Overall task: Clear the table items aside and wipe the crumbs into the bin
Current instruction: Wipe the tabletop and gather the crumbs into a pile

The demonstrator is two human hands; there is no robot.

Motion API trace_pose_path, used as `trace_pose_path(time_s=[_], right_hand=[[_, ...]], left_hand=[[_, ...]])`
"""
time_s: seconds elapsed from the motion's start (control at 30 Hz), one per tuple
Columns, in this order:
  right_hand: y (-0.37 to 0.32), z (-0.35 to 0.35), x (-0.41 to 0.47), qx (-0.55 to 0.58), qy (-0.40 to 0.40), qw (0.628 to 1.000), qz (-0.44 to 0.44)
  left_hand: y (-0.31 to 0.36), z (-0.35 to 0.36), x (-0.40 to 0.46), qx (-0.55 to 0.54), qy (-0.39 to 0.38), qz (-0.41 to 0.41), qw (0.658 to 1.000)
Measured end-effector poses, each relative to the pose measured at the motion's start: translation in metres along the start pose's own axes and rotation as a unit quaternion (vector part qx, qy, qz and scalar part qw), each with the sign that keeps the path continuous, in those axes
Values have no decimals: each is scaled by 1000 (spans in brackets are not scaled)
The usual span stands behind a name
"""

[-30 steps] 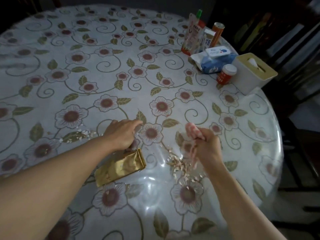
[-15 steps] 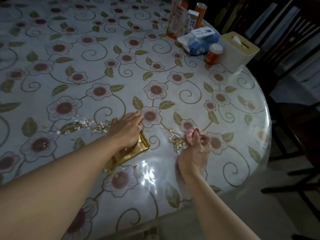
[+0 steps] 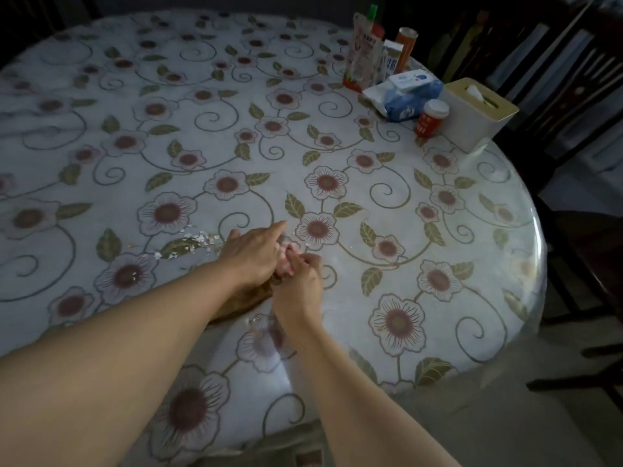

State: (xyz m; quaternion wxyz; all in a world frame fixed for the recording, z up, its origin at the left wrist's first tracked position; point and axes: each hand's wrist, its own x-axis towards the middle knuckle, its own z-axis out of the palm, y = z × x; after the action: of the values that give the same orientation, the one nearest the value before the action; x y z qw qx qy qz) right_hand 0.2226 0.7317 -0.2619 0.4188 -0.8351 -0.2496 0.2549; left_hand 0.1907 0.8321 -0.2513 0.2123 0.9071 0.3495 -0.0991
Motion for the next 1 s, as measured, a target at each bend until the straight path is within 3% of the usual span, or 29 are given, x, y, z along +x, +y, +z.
trace_pose_path(time_s=[0.07,0.13,0.27,0.37,0.47,0.57,0.63,0.73,0.8,0.87,1.0], right_hand=[[-12,5,-7,51,-50,997,-13],[-11,0,-6,74,-44,996,-11],[10,-47,26,44,108,993,20],[35,-91,61,-68,139,986,65],[46,-78,80,-166,118,976,77],[36,-32,75,-203,95,974,4],[23,-5,65,-154,58,985,-43],[-1,17,46,-5,-69,994,-85],[-10,13,45,43,-96,989,-101],[-14,-5,59,33,-72,993,-86],[-3,-34,117,-10,62,998,19]], left_hand=[[-13,-11,-11,11,19,-13,1000],[-30,-19,-20,4,28,-23,999],[-54,-21,-32,-14,44,-59,997],[-63,-15,-37,-20,63,-80,995],[-71,-11,-38,-37,87,-95,991],[-81,-10,-37,-41,87,-99,990],[-88,-8,-37,-39,89,-104,990],[-92,-8,-41,-40,92,-117,988],[-94,-11,-42,-51,101,-123,986],[-100,-15,-42,-74,116,-124,983],[-118,-17,-46,-76,140,-155,975]])
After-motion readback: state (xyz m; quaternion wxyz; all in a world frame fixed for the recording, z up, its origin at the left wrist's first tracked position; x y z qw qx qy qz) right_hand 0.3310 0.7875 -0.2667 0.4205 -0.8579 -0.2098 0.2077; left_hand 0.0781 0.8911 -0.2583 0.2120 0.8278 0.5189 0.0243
